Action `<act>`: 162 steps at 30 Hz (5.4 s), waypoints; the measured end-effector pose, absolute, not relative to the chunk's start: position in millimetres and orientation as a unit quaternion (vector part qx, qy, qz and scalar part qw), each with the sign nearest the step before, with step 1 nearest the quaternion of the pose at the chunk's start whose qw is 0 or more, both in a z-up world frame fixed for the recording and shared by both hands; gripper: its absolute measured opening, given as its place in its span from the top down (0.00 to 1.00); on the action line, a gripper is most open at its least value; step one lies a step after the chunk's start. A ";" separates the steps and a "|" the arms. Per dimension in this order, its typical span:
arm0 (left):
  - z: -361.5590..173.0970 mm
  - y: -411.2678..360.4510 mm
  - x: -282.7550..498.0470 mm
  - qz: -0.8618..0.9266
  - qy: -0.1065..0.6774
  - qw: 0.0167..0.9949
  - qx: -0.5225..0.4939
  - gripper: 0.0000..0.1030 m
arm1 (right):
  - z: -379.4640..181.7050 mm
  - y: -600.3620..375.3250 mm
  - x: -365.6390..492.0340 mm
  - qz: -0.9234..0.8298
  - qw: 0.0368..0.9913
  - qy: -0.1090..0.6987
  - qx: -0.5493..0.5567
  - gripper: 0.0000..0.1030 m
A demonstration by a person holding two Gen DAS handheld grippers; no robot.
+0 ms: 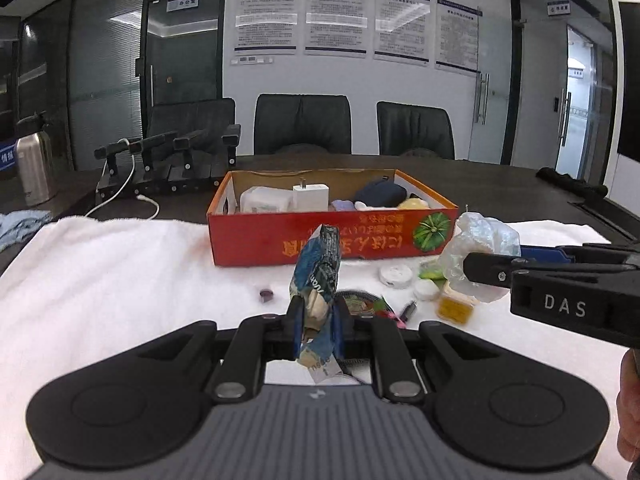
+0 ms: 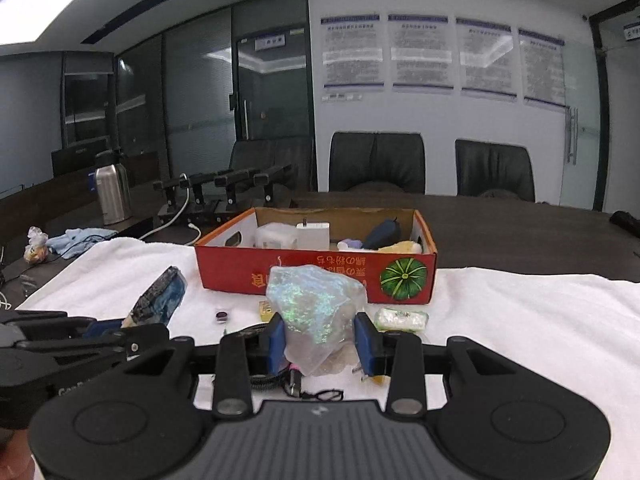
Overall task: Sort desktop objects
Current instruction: 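Carry the blue packet and clear bag into the red box and release both, then lift both grippers out of the red box back toward the towel, then grasp the white round lid with the left gripper while the right grasps the green-leaf ornament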
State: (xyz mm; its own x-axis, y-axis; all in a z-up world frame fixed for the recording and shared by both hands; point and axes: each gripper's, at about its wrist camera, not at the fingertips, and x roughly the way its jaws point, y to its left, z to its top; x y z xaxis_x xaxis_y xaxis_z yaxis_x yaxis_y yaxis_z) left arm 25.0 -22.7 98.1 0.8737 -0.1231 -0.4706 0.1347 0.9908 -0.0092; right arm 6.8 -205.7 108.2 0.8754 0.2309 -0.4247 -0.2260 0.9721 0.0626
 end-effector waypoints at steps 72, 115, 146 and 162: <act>154.4 -10.3 234.3 0.011 0.419 0.908 0.005 0.00 | 159.1 -223.4 246.3 0.045 0.884 0.465 0.007 0.12; 56.9 -20.6 -63.7 -0.067 0.291 0.952 0.069 0.00 | 54.6 -217.3 -45.9 0.130 0.910 0.392 0.025 0.12; 33.6 8.1 26.7 -0.136 0.307 0.942 0.020 0.63 | 76.6 -192.1 24.0 0.201 0.938 0.274 -0.067 0.31; 52.0 35.8 13.5 -0.101 0.269 0.958 0.023 0.63 | 43.7 -138.4 98.0 0.231 0.916 0.321 -0.066 0.69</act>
State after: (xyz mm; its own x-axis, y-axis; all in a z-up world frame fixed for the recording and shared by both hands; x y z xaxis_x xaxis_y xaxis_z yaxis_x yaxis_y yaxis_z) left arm 13.5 35.8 52.0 0.8347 -0.1819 -0.5198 0.2068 0.9783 -0.0102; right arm 98.0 -138.4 43.7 0.6879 0.3805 -0.6181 -0.4653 0.8848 0.0269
